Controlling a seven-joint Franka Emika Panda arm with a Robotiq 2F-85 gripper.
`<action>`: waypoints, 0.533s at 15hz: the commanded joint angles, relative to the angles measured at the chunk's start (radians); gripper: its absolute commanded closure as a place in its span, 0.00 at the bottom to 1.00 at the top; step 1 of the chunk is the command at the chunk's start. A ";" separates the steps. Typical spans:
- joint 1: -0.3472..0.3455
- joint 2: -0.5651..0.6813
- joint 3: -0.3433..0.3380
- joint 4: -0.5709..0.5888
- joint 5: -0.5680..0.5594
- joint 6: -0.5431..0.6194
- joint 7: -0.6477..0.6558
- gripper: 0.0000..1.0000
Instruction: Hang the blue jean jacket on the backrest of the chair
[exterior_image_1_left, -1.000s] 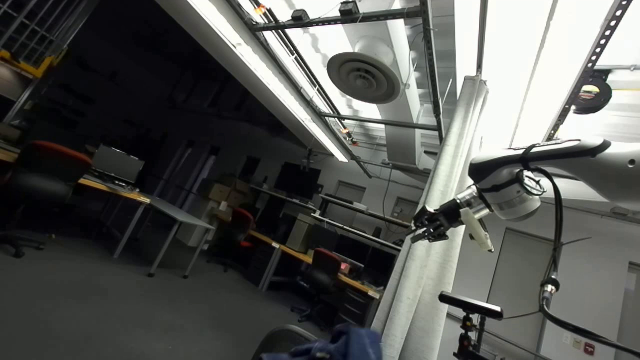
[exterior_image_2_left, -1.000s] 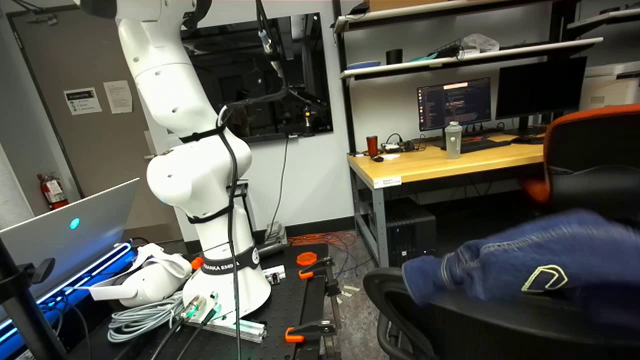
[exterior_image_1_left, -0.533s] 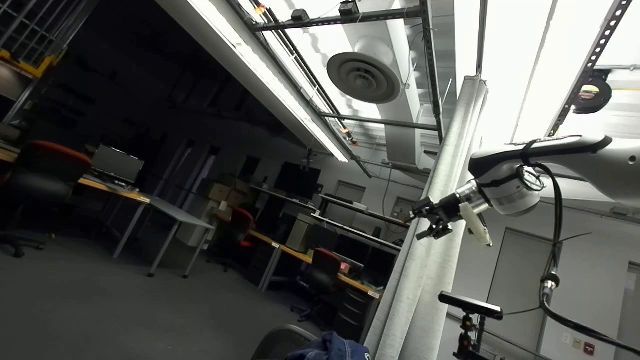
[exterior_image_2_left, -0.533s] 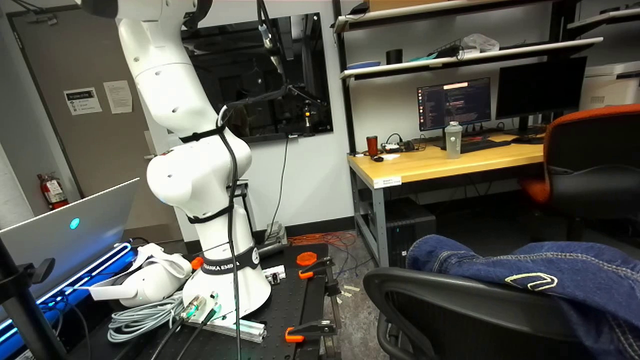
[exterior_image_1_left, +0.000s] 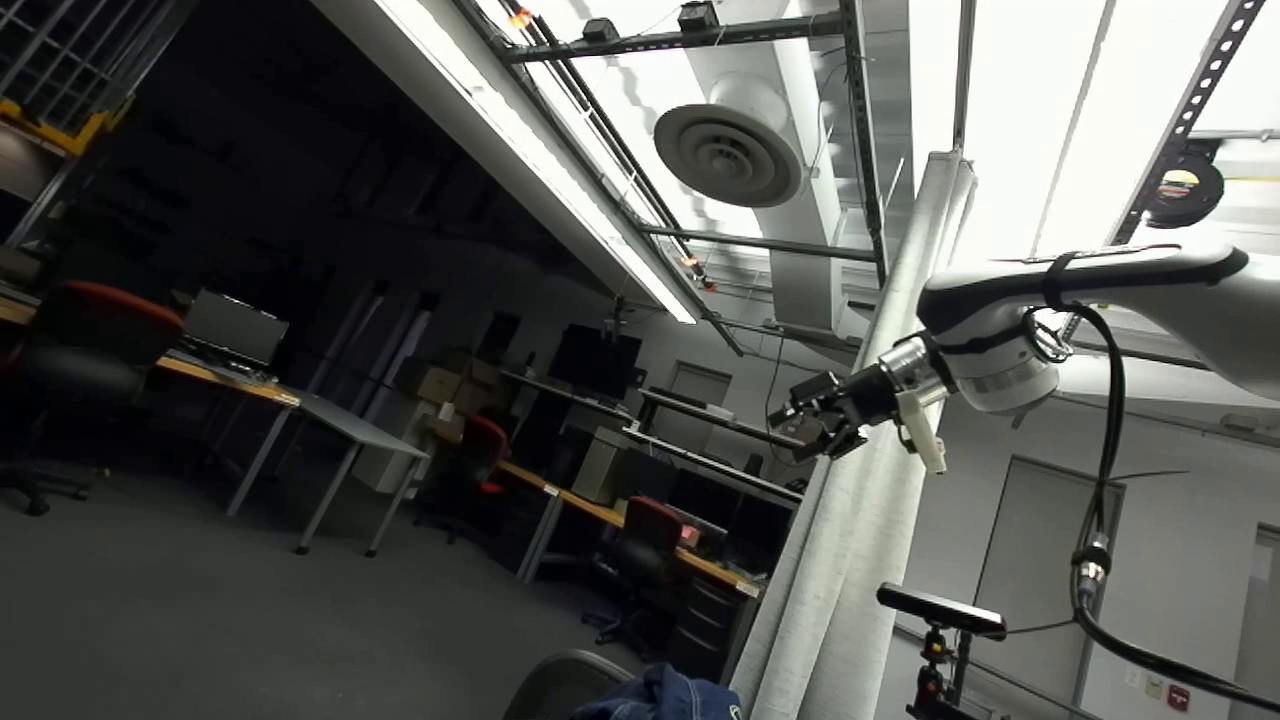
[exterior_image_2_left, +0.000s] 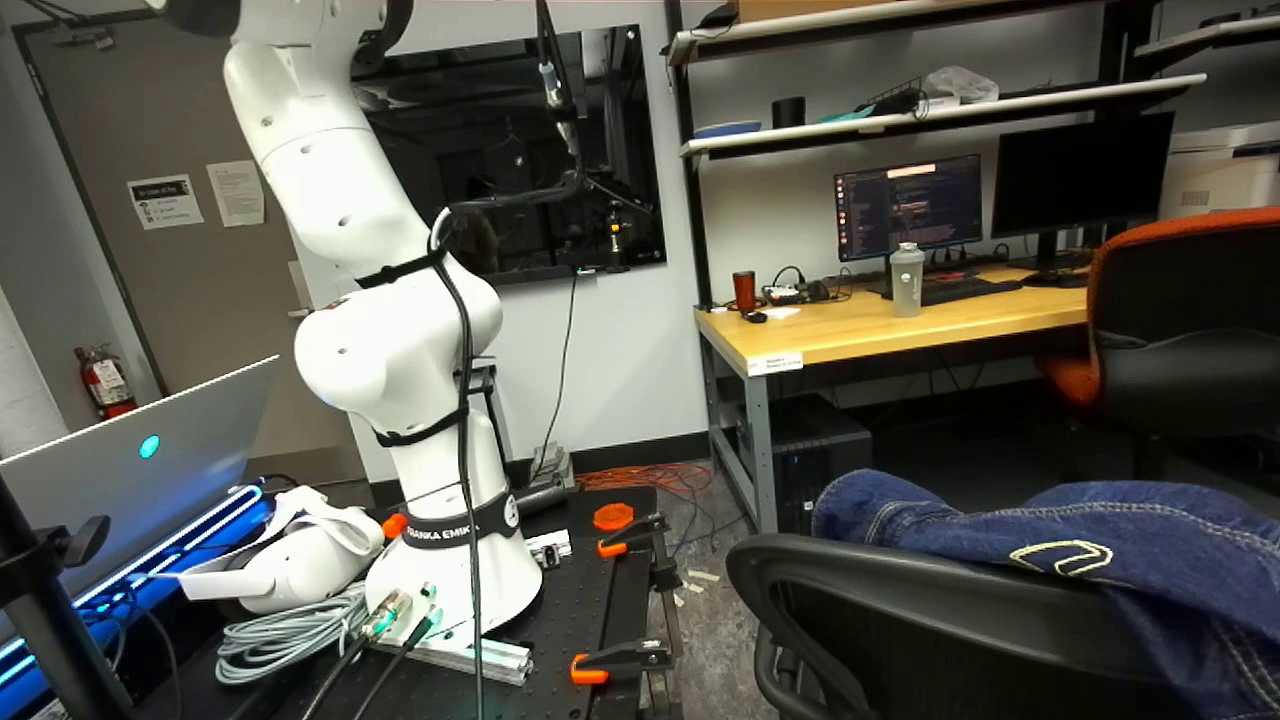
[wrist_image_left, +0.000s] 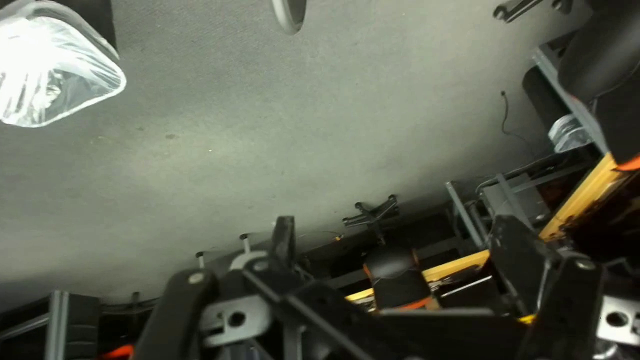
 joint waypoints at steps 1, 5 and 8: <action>0.048 -0.138 0.059 -0.172 -0.045 -0.030 -0.065 0.00; 0.104 -0.255 0.127 -0.365 -0.104 -0.037 -0.111 0.00; 0.139 -0.313 0.166 -0.489 -0.161 -0.013 -0.128 0.00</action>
